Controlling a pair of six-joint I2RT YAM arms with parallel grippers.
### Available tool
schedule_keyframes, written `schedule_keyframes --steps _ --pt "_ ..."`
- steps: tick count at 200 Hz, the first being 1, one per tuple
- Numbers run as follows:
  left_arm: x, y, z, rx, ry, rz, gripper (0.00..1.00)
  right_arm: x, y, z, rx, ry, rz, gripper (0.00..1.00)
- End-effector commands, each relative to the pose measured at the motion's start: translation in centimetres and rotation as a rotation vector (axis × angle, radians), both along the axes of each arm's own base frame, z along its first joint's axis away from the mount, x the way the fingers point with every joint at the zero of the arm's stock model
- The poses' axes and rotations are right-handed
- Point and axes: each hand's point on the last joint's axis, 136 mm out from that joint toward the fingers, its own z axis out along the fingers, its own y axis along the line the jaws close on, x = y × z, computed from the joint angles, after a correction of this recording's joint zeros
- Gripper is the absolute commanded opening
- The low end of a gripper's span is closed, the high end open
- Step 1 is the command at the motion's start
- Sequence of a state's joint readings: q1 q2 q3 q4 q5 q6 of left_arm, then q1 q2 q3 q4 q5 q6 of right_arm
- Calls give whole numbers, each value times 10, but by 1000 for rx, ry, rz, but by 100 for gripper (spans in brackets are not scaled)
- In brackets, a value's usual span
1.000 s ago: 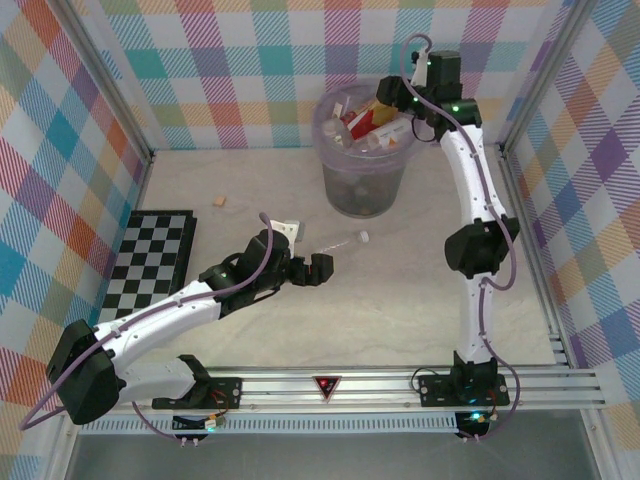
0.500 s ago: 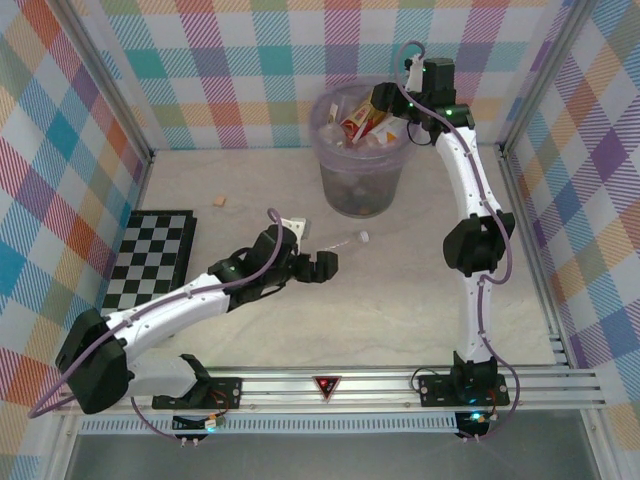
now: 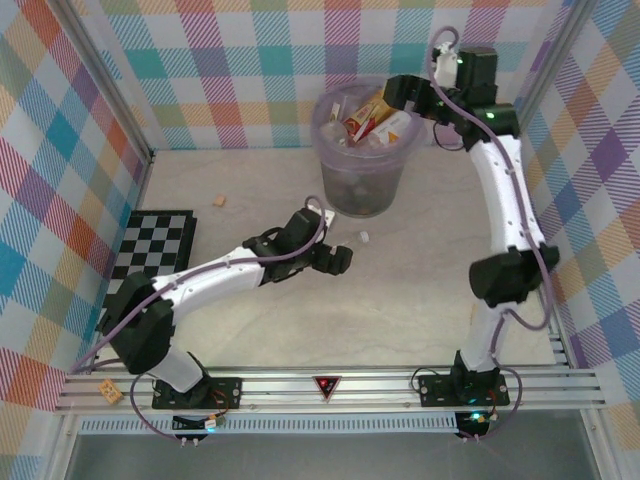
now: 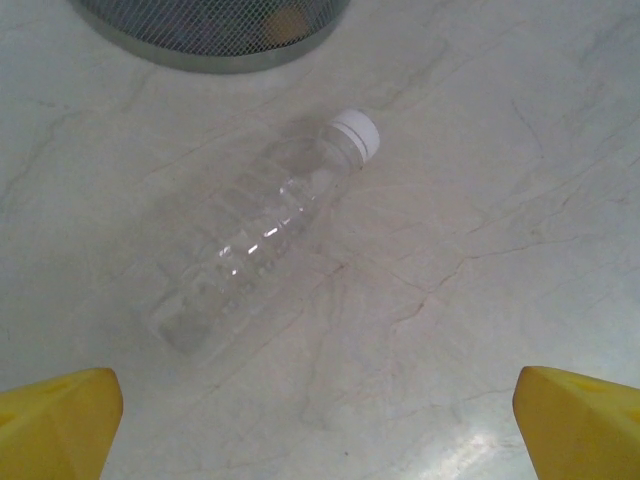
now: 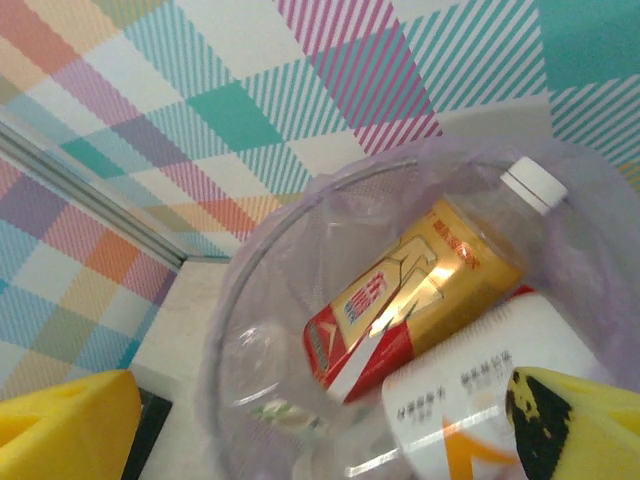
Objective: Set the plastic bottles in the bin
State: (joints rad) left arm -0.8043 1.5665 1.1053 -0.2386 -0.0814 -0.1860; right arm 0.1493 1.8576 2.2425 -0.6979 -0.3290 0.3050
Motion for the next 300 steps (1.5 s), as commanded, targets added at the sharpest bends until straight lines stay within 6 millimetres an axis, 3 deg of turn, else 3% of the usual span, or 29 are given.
schedule_keyframes --steps 1,51,88,113,144,174,201,245,300 --pt "16 -6 2 84 -54 -67 100 -39 -7 -8 -20 21 43 95" --pt "49 -1 -41 190 7 -111 100 -125 -26 -47 -6 102 60 97" --pt "63 5 -73 288 26 -143 100 -167 -41 -71 5 159 26 97" --pt "66 11 -91 340 78 -148 100 -185 -44 -81 22 175 8 96" --pt "55 14 -104 339 114 -161 95 -192 -46 -98 39 209 -5 96" --pt "49 18 -108 332 125 -149 75 -190 -43 -115 64 257 14 96" --pt "47 17 -107 321 134 -144 67 -188 -40 -124 85 278 20 95" --pt "44 17 -94 284 113 -129 61 -191 -40 -138 92 308 20 95" --pt "34 22 -64 214 60 -107 47 -190 -33 -139 161 319 33 94"
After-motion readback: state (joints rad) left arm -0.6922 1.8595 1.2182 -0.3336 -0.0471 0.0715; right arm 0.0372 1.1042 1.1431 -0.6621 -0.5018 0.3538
